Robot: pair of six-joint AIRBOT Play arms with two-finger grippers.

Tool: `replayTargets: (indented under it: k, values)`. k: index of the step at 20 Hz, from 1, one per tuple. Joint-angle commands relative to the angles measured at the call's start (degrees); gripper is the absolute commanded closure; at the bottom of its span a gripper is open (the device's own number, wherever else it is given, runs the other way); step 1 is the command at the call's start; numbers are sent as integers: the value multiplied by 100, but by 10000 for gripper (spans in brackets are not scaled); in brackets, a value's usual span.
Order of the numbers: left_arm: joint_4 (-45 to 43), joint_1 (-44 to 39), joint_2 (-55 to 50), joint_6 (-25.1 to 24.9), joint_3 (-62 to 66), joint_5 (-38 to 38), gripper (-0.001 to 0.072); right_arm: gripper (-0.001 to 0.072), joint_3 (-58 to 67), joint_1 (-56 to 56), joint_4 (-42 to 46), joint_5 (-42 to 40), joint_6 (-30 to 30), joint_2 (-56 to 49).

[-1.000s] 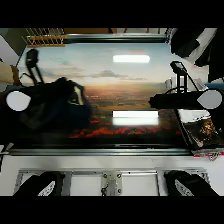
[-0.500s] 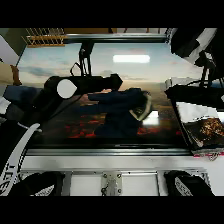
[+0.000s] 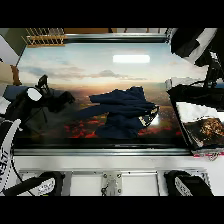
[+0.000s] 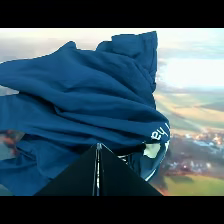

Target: Fold the clothes and pants, and hang the long-sleeved shirts on hangers.

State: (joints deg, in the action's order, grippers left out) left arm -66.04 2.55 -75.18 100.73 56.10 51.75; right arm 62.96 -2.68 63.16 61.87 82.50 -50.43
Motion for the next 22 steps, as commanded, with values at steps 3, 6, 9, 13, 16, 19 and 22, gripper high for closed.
replayTargets:
  k: [3,6,9,13,16,19,22]
  values:
    - [553,258,-715,-553,-420,-90,48,695,2,-2,-4,11,24,4]
    - [1368,109,-1113,-1150,-317,-15,48,695,0,-2,-4,13,24,4]
    - [1357,-129,-1366,-1163,-17,127,48,695,-2,-2,0,42,22,4]
    - [1329,-509,-1515,-1180,417,184,427,695,-144,-2,0,262,22,-2]
    - [1311,-592,-1488,-1270,616,258,701,696,-520,-2,24,352,70,0]
    - [1305,-280,-1058,-1355,678,223,700,696,-1368,4,216,459,741,0]
    - [1307,190,-496,-1427,516,216,701,386,-2573,4,-269,273,1154,-63]
